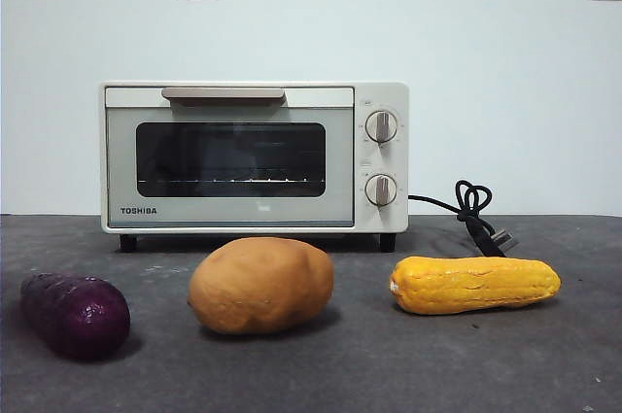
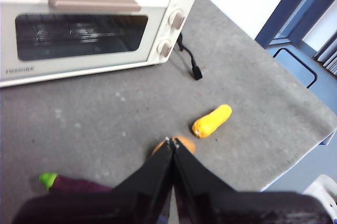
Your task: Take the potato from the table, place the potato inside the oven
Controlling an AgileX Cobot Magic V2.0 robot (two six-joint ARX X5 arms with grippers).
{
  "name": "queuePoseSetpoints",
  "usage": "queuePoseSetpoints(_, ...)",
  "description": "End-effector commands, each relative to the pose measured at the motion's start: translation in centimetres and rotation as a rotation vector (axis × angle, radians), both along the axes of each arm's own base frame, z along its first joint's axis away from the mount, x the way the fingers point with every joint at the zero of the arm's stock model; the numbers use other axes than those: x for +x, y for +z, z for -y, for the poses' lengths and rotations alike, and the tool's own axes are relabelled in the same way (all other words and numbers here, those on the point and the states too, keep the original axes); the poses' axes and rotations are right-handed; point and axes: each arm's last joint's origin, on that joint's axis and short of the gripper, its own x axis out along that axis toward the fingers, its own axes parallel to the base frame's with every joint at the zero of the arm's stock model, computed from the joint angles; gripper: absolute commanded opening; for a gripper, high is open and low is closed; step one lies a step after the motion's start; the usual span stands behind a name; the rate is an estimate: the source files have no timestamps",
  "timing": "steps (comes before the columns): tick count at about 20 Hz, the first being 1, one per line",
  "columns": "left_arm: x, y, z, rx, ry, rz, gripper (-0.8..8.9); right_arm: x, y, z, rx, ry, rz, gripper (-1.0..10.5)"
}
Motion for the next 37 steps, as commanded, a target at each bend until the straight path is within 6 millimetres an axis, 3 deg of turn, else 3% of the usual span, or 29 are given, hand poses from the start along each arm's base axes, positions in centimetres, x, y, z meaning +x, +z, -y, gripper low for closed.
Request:
queuePoseSetpoints(1, 1.0, 0.2, 0.1, 0.011, -0.022, 0.031, -0.07, 0.0, 0.1, 0.0, 0.008, -0.006, -0.002, 6.6)
queuePoseSetpoints(4, 3.5, 0.4, 0.3, 0.008, -0.040, 0.052, -0.07, 0.0, 0.1, 0.0, 0.011, -0.010, -0.007, 6.6)
queuePoseSetpoints(11, 11.9, 0.1, 1.2, 0.013, -0.022, 0.063, -0.07, 0.0, 0.1, 0.0, 0.014, -0.015, -0.011, 6.6)
queuePoseSetpoints(17, 19.0, 1.6, 3.3, 0.094, -0.005, 0.080, -0.07, 0.0, 0.0, 0.0, 0.020, -0.024, -0.020, 6.6)
queuePoseSetpoints(23, 25.1, 0.6, 5.6, 0.181, -0.006, 0.063, -0.07, 0.0, 0.0, 0.0, 0.022, -0.026, -0.022, 6.6)
queuePoseSetpoints(28, 27.7, -1.3, 6.6, 0.210, 0.011, 0.050, -0.07, 0.0, 0.0, 0.0, 0.023, -0.027, -0.023, 6.6)
queuePoseSetpoints(37, 28.8, -3.6, 7.5, 0.280, 0.013, 0.009, -0.08, 0.0, 0.0, 0.0, 0.023, -0.027, -0.023, 6.6)
